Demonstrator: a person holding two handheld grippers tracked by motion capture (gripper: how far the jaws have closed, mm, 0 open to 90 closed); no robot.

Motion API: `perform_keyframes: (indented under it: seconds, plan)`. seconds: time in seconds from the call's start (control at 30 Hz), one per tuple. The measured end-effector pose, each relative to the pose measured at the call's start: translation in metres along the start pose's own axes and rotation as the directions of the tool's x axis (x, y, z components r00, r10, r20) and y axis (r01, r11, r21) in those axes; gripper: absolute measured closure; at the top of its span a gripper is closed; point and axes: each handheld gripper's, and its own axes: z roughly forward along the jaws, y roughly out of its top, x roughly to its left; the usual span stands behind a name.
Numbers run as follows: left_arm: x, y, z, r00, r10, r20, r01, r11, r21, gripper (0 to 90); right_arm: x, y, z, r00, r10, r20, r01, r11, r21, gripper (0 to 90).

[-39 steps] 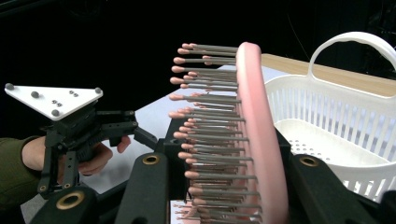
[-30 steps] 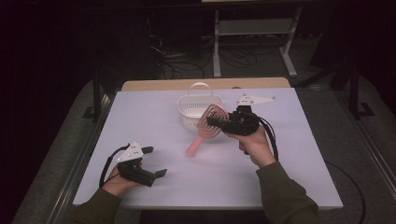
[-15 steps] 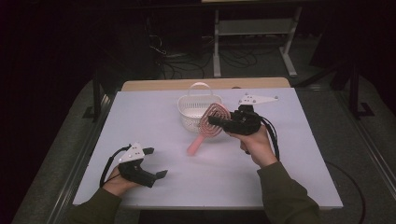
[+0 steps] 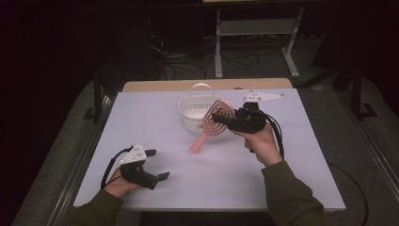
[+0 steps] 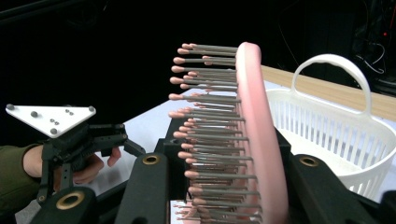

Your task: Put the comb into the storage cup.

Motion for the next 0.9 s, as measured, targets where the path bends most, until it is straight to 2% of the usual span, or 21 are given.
perform_keyframes:
  seconds: [0.43, 0.9]
  plan:
    - [0.000, -0.001, -0.001, 0.9999, 0.004, 0.011, -0.004, 1.0000, 0.003, 0.2, -0.002, 0.021, -0.004, 1.0000, -0.005, -0.003, 0.005, 1.000, -0.027, 62.6]
    - [0.000, 0.000, -0.001, 0.9999, -0.013, 0.008, 0.013, 0.9999, -0.001, 0.2, -0.003, 0.044, -0.009, 0.9999, -0.016, -0.005, 0.016, 0.998, -0.058, 62.6]
